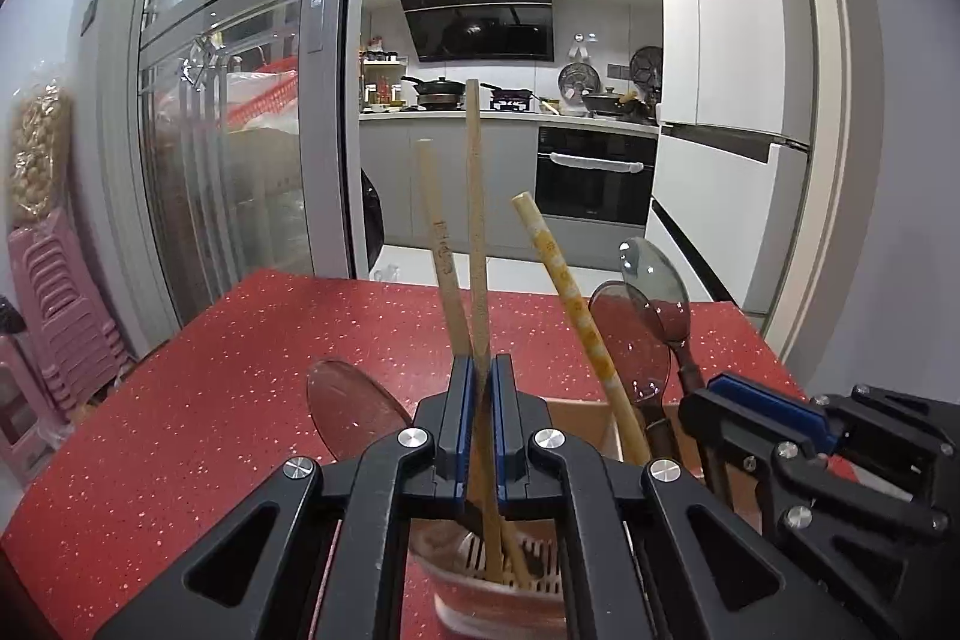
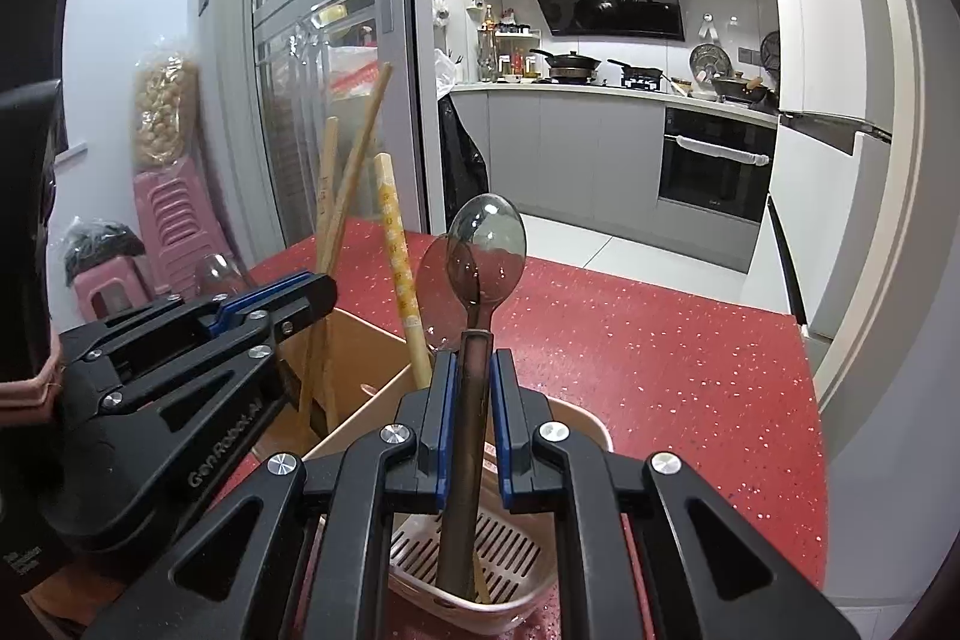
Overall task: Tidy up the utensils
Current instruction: 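Lower the spoon into the holder with the right gripper while the left drops the chopstick in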
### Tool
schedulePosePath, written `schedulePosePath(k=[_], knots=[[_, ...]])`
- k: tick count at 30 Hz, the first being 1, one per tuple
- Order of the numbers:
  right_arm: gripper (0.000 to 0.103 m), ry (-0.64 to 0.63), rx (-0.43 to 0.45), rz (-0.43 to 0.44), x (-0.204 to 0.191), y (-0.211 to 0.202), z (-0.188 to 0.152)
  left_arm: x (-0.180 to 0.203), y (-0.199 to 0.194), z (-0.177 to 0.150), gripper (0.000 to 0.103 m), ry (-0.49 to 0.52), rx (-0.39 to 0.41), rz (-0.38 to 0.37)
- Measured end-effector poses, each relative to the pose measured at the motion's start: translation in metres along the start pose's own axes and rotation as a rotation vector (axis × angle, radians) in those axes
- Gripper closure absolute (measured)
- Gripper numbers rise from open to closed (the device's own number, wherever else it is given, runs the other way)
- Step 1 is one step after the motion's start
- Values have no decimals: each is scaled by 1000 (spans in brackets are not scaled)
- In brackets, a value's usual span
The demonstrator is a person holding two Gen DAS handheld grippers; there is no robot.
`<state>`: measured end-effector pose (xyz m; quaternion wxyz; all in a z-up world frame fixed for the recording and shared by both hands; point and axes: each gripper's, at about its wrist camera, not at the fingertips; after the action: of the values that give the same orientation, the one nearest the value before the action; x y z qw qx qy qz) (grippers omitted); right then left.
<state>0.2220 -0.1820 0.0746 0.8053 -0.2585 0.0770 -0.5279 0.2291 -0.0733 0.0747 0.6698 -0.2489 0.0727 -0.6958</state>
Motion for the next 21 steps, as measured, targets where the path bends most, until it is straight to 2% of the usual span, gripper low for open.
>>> schedulePosePath(k=[9, 13, 17, 21], knots=[[91, -18, -10, 35, -4, -3, -3, 0, -10, -5, 72, 20, -18, -3], [88, 26, -15, 51, 3, -7, -3, -2, -19, -4, 72, 14, -22, -8], [73, 89, -17, 68, 12, -13, -4, -7, -32, 0, 72, -1, -33, -11], [65, 141, -25, 88, 19, -19, -6, -15, -44, 0, 72, -9, -48, -7]])
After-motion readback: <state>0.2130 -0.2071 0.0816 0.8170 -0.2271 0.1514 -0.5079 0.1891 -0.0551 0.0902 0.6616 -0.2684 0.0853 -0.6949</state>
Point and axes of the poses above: each gripper's, at about its wrist camera, not at the fingertips, and y roughly the way its jaws point, x to its right, z to its top, and after that the axes turned 14 degrees about -y, right-handed
